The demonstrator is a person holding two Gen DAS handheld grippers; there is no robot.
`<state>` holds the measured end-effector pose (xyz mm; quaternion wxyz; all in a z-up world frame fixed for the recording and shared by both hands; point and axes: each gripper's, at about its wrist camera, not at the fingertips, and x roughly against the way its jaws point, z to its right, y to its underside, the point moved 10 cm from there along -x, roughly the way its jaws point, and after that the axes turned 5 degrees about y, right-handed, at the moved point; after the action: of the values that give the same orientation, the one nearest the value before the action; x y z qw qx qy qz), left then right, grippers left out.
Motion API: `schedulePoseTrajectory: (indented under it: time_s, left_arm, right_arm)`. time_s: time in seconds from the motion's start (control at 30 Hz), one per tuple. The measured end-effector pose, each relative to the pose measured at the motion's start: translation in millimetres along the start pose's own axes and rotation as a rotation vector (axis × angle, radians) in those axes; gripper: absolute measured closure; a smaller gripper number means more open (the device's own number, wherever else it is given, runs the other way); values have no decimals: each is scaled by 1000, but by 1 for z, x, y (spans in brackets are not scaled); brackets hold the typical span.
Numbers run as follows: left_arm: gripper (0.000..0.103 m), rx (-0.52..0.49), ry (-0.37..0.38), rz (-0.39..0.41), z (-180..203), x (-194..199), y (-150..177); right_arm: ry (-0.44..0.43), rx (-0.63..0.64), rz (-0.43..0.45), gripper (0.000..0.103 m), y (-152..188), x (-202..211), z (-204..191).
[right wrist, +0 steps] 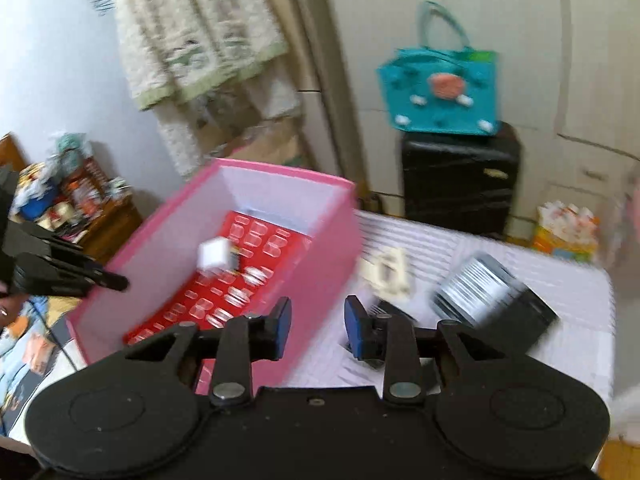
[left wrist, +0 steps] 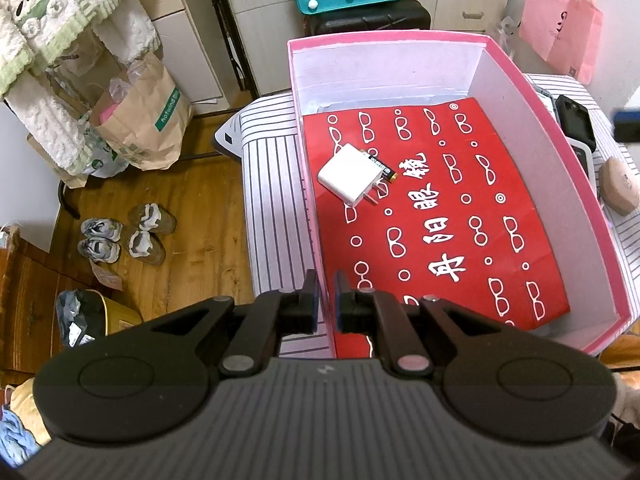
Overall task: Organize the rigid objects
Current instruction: 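Grasp the pink round case with the right gripper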
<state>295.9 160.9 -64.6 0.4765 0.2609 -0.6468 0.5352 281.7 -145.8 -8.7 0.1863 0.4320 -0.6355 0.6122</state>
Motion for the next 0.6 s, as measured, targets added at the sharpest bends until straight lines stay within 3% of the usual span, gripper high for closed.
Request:
schedulePoseTrajectory:
  time_s: [0.33,0.6]
  left_arm:
    - [96,17,-9,9,0,-3,-2]
    - [96,17,-21,3,2,-3,-3]
  right_arm:
    - [155,-170,-81,62,81,7,89]
    - [178,-114,-85,58,119,7,96]
